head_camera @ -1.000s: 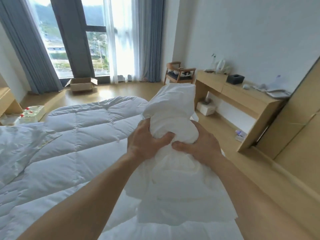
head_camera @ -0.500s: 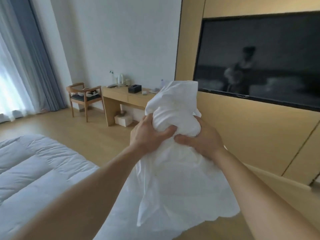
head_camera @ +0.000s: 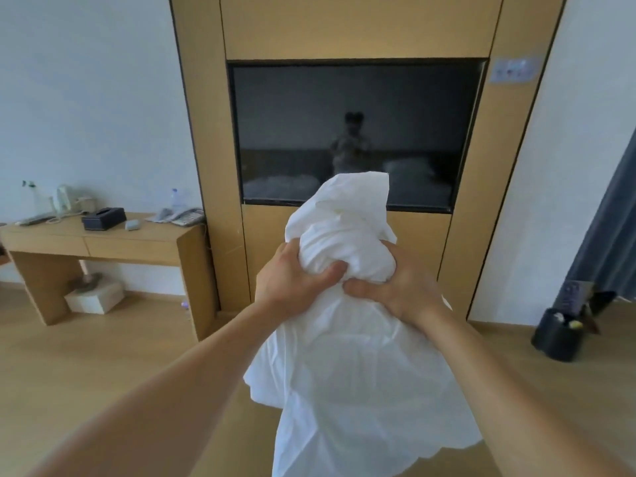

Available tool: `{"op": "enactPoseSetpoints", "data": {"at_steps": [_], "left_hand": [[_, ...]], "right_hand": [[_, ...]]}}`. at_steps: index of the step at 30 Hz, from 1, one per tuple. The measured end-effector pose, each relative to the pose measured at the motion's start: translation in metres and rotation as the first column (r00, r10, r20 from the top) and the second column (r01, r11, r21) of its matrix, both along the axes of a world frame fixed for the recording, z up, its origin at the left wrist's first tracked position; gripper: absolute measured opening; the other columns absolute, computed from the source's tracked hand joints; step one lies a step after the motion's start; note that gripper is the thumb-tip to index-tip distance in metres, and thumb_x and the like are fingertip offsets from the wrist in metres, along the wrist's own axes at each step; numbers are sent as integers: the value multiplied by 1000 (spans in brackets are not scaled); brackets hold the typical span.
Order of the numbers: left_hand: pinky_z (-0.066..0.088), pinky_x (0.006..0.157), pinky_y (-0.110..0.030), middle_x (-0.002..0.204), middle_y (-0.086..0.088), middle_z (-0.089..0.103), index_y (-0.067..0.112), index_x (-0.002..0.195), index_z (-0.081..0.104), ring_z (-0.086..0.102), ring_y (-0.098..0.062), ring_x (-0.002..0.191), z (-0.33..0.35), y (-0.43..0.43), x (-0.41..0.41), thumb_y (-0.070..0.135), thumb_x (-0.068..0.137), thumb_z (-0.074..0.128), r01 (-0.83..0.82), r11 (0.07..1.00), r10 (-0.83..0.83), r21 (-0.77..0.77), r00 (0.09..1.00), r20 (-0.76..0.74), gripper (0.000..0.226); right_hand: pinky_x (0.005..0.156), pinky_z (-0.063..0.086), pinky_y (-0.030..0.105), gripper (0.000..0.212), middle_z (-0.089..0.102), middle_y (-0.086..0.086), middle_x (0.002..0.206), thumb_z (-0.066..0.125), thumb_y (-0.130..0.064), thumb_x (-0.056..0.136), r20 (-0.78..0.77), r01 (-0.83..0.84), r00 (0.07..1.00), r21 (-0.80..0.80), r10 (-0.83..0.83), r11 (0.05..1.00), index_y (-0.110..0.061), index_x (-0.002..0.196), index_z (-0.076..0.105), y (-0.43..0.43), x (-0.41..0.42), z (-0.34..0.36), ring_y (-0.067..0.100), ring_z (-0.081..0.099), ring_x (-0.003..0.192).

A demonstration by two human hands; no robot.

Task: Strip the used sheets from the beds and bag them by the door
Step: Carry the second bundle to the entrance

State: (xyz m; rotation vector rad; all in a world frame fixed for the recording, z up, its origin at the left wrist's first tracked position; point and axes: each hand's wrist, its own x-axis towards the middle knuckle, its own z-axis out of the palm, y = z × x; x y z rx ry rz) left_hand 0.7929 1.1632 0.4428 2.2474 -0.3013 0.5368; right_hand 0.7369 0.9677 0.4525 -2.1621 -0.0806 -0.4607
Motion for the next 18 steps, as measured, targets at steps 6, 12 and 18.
{"op": "enactPoseSetpoints", "data": {"at_steps": [6, 12, 18], "left_hand": [[55, 75, -40, 94, 16, 59, 31, 96, 53, 60, -8, 82, -7, -88, 81, 88, 54, 54, 169, 986, -169, -13, 984, -49, 71], [54, 79, -39, 99, 17, 59, 35, 102, 52, 63, -13, 88, -6, -173, 181, 90, 53, 55, 342, 937, -346, -71, 937, -44, 74], [54, 76, -37, 98, 18, 61, 39, 102, 51, 62, -9, 86, 0, -268, 253, 95, 51, 54, 505, 858, -510, -92, 860, -31, 76]], "right_hand": [[74, 52, 30, 92, 66, -27, 100, 73, -90, 36, -37, 169, 985, -27, -170, 985, -59, 119, 48, -77, 52, -6, 1, 63, 91], [64, 43, 21, 91, 60, -41, 88, 68, -94, 32, -4, 344, 939, -76, -345, 936, -64, 115, 44, -145, 123, 3, -10, 58, 81], [65, 42, 20, 77, 59, -40, 88, 68, -95, 32, 31, 525, 851, -94, -524, 846, -80, 101, 36, -220, 168, 9, -9, 56, 82]]}}
